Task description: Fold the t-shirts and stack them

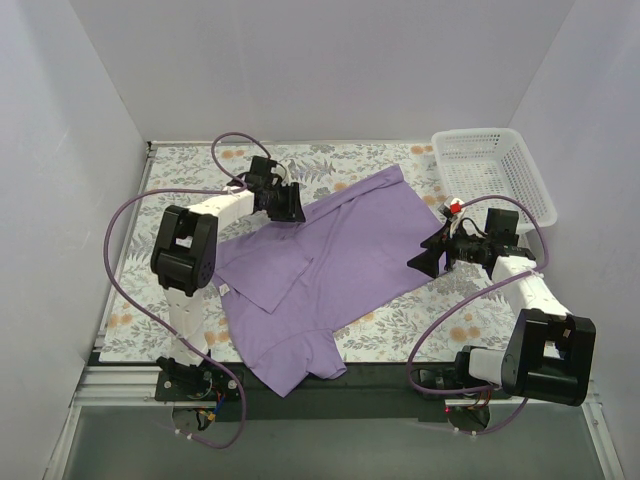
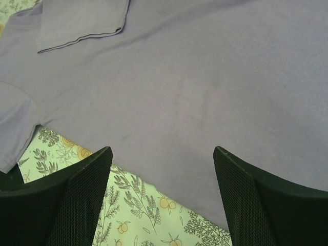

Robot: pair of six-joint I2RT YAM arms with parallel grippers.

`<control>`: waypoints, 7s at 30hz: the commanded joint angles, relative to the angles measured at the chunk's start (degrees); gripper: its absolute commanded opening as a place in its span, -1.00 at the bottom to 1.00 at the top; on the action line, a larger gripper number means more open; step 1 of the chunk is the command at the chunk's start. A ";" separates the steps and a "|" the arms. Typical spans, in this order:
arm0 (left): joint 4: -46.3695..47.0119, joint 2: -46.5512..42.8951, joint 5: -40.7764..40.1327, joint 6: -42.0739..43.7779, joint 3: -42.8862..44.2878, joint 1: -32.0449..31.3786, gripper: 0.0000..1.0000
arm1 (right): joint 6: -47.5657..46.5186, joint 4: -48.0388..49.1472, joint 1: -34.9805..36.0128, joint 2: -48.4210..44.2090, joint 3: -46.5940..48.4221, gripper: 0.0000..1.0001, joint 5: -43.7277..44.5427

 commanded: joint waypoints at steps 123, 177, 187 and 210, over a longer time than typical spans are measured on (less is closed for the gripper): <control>1.91 -73.64 -19.98 -0.90 -47.59 -0.90 0.54 | 15.99 -1.45 11.40 60.76 73.38 -0.88 32.18; 2.08 -72.93 -17.87 -0.55 -47.50 -0.90 0.54 | 8.07 -6.89 17.20 57.23 66.24 -0.05 44.91; 2.17 -73.02 -17.96 -0.55 -47.59 -0.90 0.54 | 6.41 -8.83 16.14 61.19 68.97 -0.31 52.74; -7.16 -65.50 -25.27 -39.14 -51.10 21.22 0.59 | -4.15 -17.10 19.66 23.95 37.18 0.38 8.47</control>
